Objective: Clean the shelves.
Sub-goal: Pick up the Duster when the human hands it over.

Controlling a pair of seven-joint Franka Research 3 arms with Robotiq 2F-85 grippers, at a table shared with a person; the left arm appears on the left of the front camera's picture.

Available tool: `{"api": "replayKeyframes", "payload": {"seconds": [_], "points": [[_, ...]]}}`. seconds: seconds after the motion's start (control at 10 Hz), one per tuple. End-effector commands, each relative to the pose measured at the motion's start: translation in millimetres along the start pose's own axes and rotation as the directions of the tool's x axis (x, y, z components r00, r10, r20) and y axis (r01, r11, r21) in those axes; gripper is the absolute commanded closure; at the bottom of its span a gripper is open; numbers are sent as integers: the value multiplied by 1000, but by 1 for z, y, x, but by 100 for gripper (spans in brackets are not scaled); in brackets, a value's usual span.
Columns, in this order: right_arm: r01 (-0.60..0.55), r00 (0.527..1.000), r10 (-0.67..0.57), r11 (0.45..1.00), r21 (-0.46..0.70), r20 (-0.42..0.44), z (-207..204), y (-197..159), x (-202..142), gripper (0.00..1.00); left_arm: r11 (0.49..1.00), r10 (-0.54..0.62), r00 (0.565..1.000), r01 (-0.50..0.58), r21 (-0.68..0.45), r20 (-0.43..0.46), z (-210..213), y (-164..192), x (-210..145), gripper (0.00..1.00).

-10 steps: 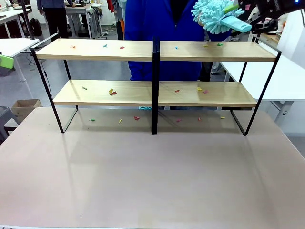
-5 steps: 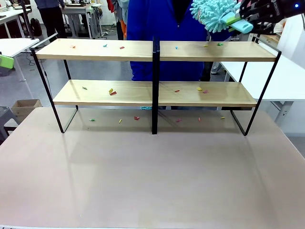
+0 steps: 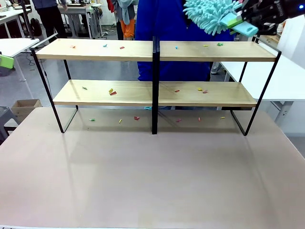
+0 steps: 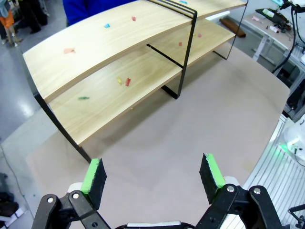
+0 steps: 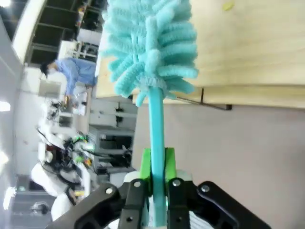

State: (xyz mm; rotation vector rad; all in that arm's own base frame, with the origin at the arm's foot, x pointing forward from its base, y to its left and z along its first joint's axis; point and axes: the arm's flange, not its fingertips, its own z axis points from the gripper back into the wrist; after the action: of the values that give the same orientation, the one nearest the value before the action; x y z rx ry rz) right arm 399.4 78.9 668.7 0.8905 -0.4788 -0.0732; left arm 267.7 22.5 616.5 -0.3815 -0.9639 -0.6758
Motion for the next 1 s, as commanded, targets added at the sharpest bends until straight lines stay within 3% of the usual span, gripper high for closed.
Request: {"api": "replayKeyframes", "payload": {"seconds": [0.0,0.3,0.4,0.6,0.7,0.8,0.9], "points": [[-211,971,206,977,-36,-122,64,18,-49,100,1000,-7,1000,7,-10,8,0,0,0,0],[-433,857,430,900,54,-284,170,25,-138,100,1000,-7,1000,7,-10,8,0,0,0,0],[-470,842,457,882,23,-287,195,17,-151,100,1000,-7,1000,7,-10,8,0,0,0,0],[-550,817,541,835,15,-201,249,-7,-161,100,1000,-7,1000,7,-10,8,0,0,0,0],[-605,771,606,793,73,-193,274,-20,-168,100,1000,-7,1000,7,-10,8,0,0,0,0],[-643,743,656,755,134,-134,300,-33,-177,100,1000,-7,1000,7,-10,8,0,0,0,0],[-663,736,673,738,121,-68,319,-44,-190,100,1000,-7,1000,7,-10,8,0,0,0,0]]}}
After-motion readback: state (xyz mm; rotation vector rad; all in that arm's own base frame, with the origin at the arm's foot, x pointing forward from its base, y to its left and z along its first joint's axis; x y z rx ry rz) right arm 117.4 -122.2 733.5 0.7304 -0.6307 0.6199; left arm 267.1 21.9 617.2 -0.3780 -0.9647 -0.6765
